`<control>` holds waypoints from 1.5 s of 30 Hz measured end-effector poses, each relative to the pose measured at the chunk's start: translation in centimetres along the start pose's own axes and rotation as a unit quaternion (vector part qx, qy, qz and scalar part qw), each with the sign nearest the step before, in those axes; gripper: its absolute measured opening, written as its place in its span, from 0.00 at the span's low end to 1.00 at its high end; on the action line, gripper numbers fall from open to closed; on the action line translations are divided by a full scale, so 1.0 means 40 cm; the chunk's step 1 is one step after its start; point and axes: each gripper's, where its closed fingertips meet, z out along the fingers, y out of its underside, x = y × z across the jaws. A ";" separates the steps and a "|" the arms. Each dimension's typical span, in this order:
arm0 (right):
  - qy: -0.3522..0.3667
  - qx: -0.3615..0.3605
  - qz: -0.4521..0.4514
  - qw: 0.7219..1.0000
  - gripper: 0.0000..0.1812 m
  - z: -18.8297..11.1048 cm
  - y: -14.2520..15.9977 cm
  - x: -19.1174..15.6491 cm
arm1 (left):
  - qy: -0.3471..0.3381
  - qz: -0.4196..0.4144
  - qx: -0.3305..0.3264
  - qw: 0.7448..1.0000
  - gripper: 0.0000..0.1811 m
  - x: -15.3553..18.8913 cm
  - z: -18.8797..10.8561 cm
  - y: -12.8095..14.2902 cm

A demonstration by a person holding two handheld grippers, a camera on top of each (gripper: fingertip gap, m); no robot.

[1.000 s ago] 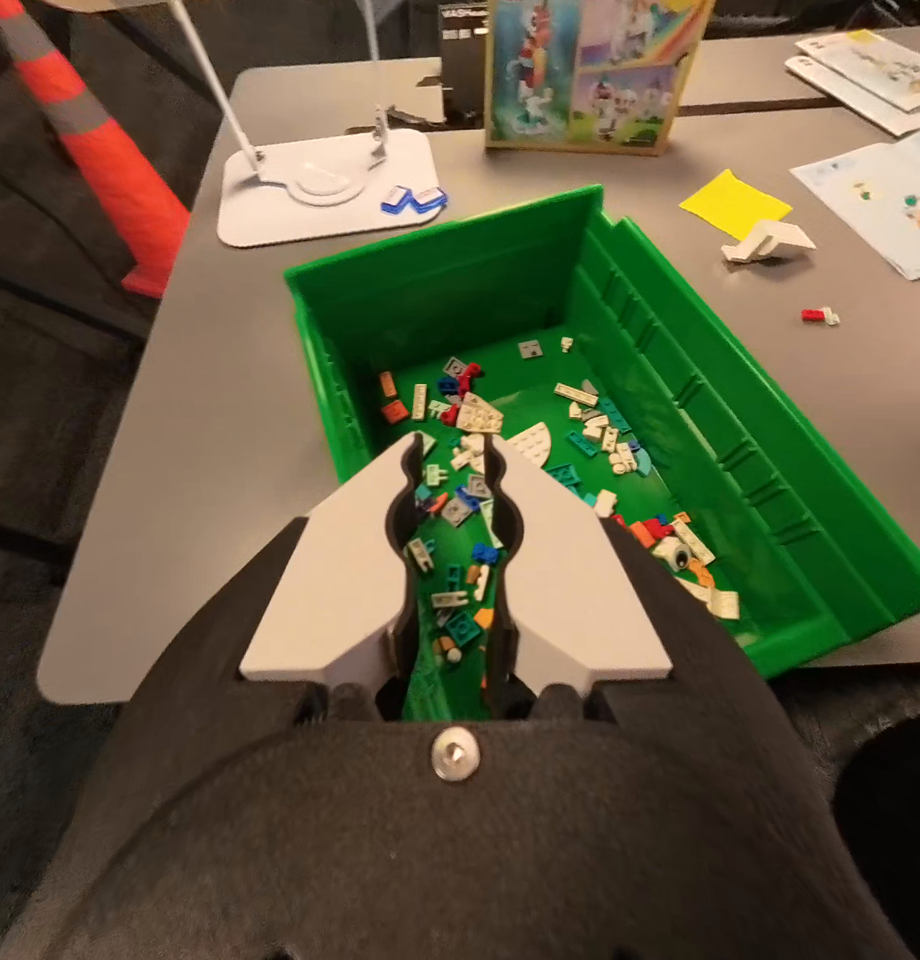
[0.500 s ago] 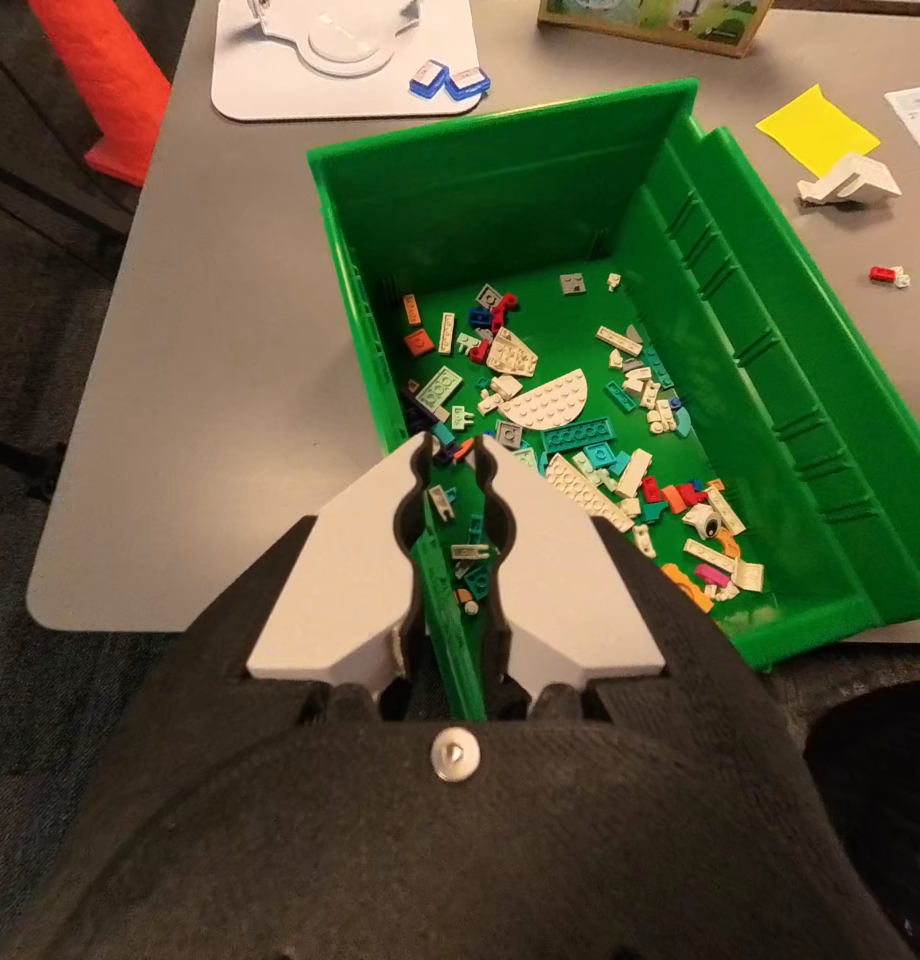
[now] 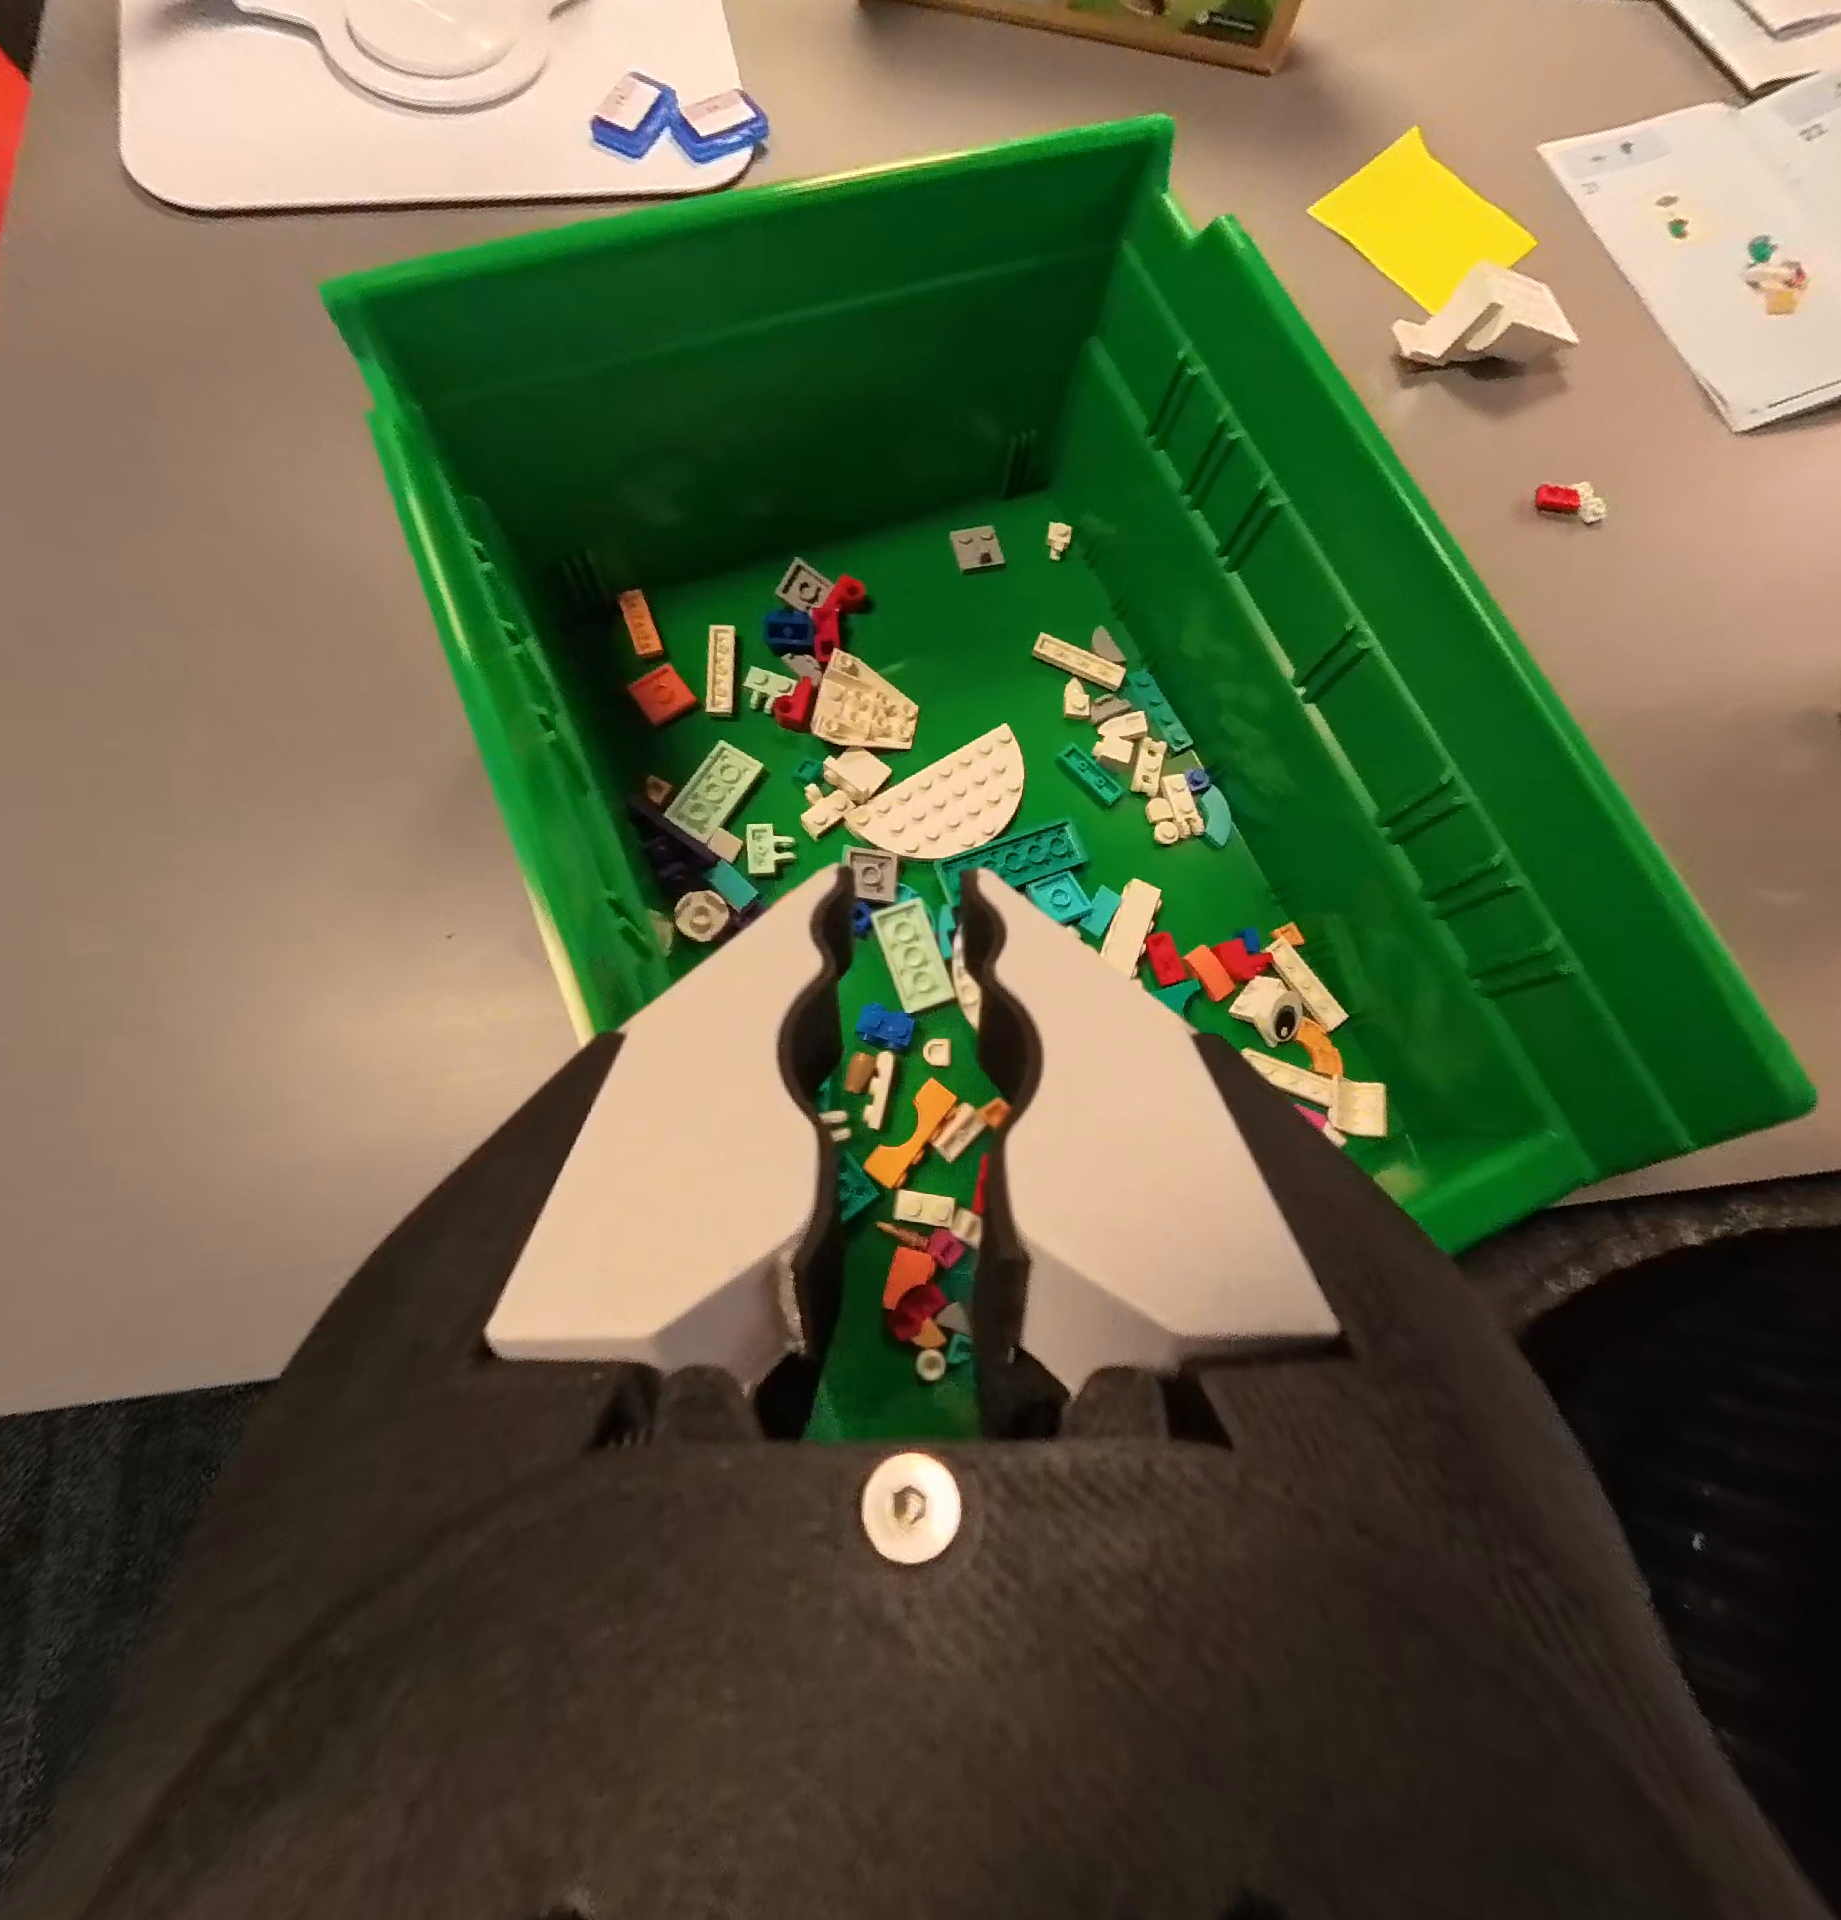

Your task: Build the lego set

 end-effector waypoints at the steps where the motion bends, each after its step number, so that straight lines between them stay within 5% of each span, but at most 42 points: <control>1: -0.001 -0.001 0.000 1.000 0.03 0.000 0.001 -0.001 | 0.000 0.002 -0.002 1.000 0.11 0.001 0.002 0.001; 31: -0.009 0.002 -0.002 1.000 0.03 -0.001 -0.006 -0.013 | 0.008 -0.022 -0.005 1.000 0.13 0.002 -0.007 0.018; 45: 0.006 0.040 -0.015 0.999 0.03 -0.030 -0.070 0.009 | -0.010 0.057 -0.175 0.983 0.14 0.015 0.000 0.085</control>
